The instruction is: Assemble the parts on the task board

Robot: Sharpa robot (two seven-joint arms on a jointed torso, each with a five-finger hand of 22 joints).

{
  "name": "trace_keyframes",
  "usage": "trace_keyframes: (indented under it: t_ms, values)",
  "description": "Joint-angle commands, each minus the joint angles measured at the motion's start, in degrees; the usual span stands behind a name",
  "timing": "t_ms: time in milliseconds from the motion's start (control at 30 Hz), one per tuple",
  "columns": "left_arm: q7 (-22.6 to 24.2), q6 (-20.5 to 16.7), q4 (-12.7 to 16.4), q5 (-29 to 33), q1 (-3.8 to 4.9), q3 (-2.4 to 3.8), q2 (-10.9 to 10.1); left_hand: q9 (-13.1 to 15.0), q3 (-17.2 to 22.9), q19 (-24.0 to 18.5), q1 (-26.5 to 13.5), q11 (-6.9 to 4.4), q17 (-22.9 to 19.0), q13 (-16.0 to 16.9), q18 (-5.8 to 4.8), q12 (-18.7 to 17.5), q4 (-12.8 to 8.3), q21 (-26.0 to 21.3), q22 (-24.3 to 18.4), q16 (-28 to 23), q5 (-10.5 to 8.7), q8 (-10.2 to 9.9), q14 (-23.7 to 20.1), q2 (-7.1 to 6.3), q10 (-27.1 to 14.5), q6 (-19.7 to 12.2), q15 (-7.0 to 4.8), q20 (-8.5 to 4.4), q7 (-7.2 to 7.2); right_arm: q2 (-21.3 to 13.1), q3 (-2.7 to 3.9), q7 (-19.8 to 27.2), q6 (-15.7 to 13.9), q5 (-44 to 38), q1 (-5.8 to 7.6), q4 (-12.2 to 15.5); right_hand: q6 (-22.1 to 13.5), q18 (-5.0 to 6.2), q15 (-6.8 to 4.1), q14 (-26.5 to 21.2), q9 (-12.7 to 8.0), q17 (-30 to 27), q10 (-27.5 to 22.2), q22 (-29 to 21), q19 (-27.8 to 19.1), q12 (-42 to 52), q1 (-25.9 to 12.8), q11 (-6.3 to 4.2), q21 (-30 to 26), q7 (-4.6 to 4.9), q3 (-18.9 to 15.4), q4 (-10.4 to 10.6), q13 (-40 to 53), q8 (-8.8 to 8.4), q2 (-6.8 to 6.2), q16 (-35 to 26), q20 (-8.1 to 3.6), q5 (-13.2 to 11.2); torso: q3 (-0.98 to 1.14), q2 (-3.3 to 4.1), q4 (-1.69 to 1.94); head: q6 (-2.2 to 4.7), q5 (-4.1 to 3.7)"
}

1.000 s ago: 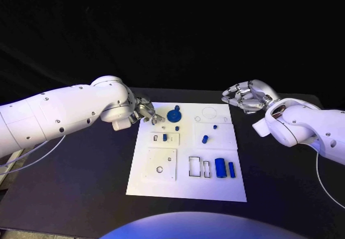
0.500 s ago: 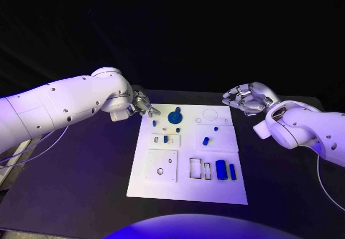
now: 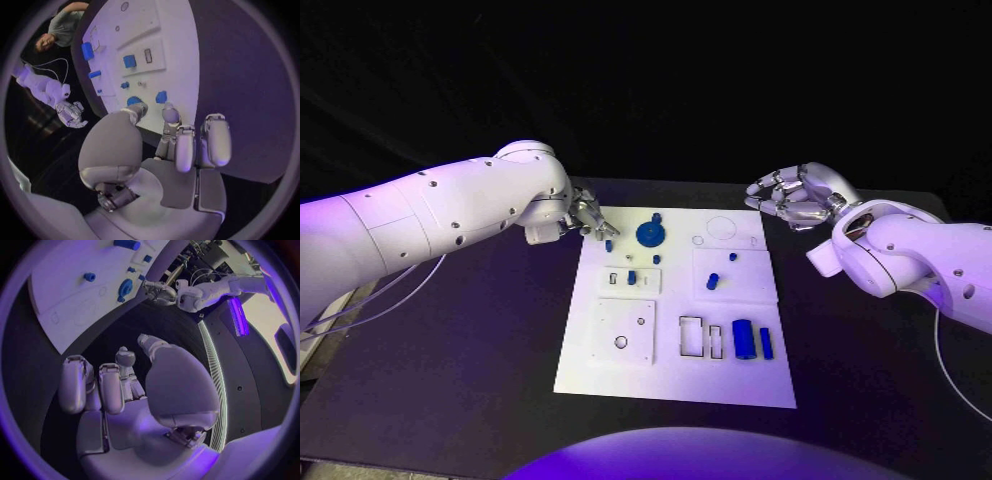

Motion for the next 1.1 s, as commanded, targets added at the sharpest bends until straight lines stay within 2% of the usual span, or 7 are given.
trace_keyframes:
  t_ms: [33,233,633,967,1100]
  values:
    - [0.8,1.92,-0.55,-0.95,-0.13,-0.09,0.42,-0.09,-0.31,-0.02,0.34,0.13,14.22,0.06,-0.31,0.11,-0.12,0.09,0.79,0.22,0.34,-0.35,5.7,0.11,-0.12,0.31,0.25,0.2,0.14,0.05,0.0,0.29,0.67,-0.4,-0.04,0.06,-0.45,0.57,-0.38,2.35,-0.08,-0.06,0.3,5.83,-0.19,0.34,-0.41,-0.12,-0.16,-0.13,-0.16,0.33,0.0,0.19,0.06,-0.3,-0.3,0.36,0.04,-0.08,0.06,-0.09,0.02]
    - [0.88,2.25,-1.19,-1.0,-0.27,-0.22,0.81,-0.29,-0.25,-0.01,0.69,0.12,14.21,0.03,-0.31,0.15,-0.15,0.1,0.81,0.22,0.33,-0.39,5.69,0.4,-0.16,0.54,0.24,0.22,0.11,0.06,0.0,0.3,0.67,-0.4,-0.04,0.07,-0.45,0.57,-0.38,2.35,-0.08,-0.06,0.3,5.83,-0.19,0.34,-0.41,-0.12,-0.16,-0.13,-0.16,0.33,0.0,0.19,0.06,-0.3,-0.3,0.36,0.03,-0.08,0.04,-0.18,0.02]
    - [1.25,2.27,-1.36,-0.35,-0.33,-0.29,1.21,-1.11,0.39,0.3,2.95,-0.11,14.27,0.82,-0.4,0.88,-0.3,0.37,1.25,0.25,0.33,-0.35,5.71,1.92,0.32,1.71,0.09,0.18,-0.15,0.16,0.0,0.28,0.75,-0.4,-0.04,0.0,-0.45,0.57,-0.38,2.35,-0.08,-0.06,0.3,5.83,-0.19,0.34,-0.41,-0.12,-0.16,-0.13,-0.16,0.33,0.0,0.19,0.06,-0.3,-0.3,0.36,0.03,-0.1,0.08,-0.39,0.02]
    - [1.38,2.55,-1.95,-0.27,-0.51,-0.35,1.76,-1.26,0.5,0.38,3.78,-0.27,14.26,0.94,-0.42,1.03,-0.4,0.44,1.36,0.25,0.29,-0.18,5.71,2.08,0.46,2.14,-0.03,0.11,-0.33,0.2,0.0,0.29,0.77,-0.4,-0.04,-0.01,-0.49,0.6,-0.4,2.35,-0.09,-0.07,0.28,5.77,-0.24,0.35,-0.27,-0.13,-0.29,-0.14,-0.14,0.34,-0.06,0.31,0.11,-0.33,-0.32,0.43,0.0,-0.03,0.03,-0.5,0.0]
    - [1.39,2.7,-2.16,-0.27,-0.57,-0.37,1.86,-1.3,0.57,0.4,4.02,-0.31,14.25,0.96,-0.43,1.05,-0.41,0.46,1.4,0.24,0.3,-0.14,5.71,2.19,0.48,2.24,-0.07,0.09,-0.37,0.19,0.0,0.29,0.78,-0.4,-0.04,-0.01,-0.49,0.6,-0.4,2.35,-0.09,-0.07,0.28,5.77,-0.24,0.35,-0.27,-0.13,-0.29,-0.14,-0.14,0.34,-0.06,0.31,0.11,-0.33,-0.32,0.43,0.05,-0.07,0.03,-0.58,-0.04]
